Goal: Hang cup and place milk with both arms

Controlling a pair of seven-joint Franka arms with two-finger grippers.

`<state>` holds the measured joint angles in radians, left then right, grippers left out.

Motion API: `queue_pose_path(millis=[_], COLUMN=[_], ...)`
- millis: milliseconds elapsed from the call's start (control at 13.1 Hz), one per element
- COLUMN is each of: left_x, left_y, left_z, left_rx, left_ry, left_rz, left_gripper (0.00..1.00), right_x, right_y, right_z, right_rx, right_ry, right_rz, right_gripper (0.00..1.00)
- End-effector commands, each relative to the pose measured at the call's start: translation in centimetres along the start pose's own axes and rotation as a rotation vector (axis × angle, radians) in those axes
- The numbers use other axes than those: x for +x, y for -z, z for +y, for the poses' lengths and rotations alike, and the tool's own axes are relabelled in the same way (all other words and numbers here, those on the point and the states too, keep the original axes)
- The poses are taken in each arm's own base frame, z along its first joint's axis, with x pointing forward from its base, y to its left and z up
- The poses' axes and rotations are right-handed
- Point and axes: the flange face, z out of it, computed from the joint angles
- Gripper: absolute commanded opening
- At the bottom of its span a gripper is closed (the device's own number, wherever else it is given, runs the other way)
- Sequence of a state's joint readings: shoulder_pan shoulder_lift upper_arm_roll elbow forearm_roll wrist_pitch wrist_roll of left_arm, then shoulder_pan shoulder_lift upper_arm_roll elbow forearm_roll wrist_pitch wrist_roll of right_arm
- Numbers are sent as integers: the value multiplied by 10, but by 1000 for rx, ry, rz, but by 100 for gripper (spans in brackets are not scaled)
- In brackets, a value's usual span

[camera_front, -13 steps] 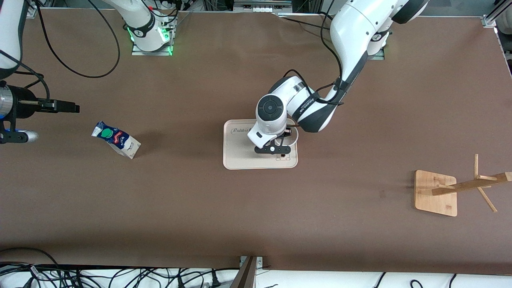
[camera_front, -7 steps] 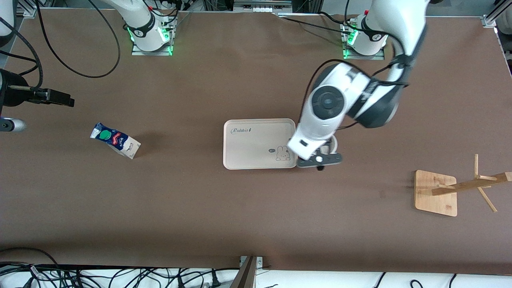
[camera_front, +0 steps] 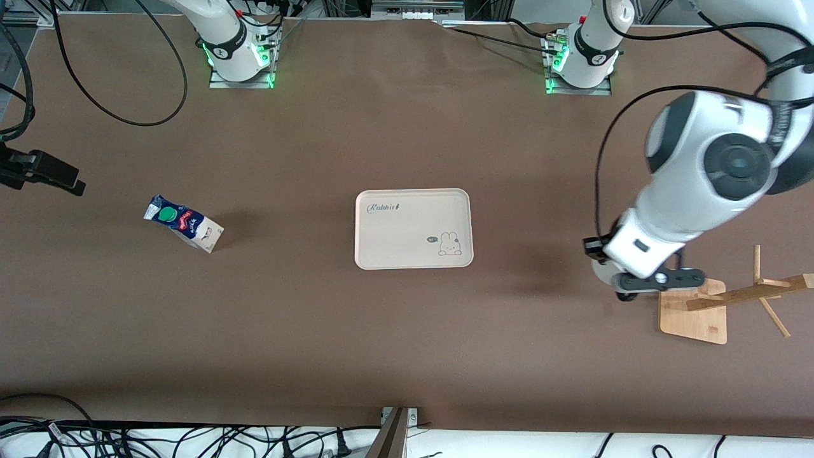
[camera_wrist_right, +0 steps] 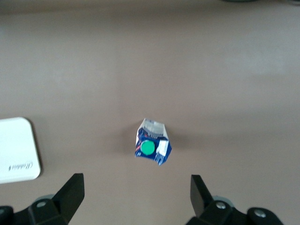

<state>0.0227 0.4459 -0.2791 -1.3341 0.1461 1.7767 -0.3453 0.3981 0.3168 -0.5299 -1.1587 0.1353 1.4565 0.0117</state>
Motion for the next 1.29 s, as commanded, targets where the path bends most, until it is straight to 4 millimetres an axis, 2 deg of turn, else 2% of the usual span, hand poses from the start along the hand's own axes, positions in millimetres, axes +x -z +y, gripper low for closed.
queue_pose_path(millis=[0, 152, 228, 305, 457, 533, 685, 914, 1066, 1218], left_x=[-7, -3, -3, -4, -4, -4, -7, -9, -6, 3], left_y=[15, 19, 20, 17, 45, 47, 48, 47, 46, 55], left_z=[-50, -89, -109, -120, -138, -151, -159, -174, -175, -168], left_rx=[-38, -45, -72, -91, -90, -89, -83, -83, -91, -97], left_ry=[-5, -27, -34, -38, -23, -5, 3, 23, -24, -43], left_rz=[-61, -67, -83, -109, -106, -119, -138, -154, -144, -109], left_gripper=[0, 0, 0, 0, 0, 0, 0, 0, 0, 0], right_x=[5, -15, -23, -22, -18, -16, -16, -26, -22, -25], right_y=[-6, -26, -31, -32, -39, -34, -21, -23, -23, -23], right_z=[13, 16, 25, 22, 17, 16, 13, 7, -9, -17], right_rx=[-30, 51, 91, 103, 3, -18, -8, -7, -18, -19], right_ry=[-32, -31, -71, -76, -36, -29, -11, 43, 179, 248], right_rz=[-4, -76, -89, -69, -34, 3, 59, -16, 5, -10], right_gripper=[100, 100, 100, 100, 100, 100, 100, 100, 100, 100])
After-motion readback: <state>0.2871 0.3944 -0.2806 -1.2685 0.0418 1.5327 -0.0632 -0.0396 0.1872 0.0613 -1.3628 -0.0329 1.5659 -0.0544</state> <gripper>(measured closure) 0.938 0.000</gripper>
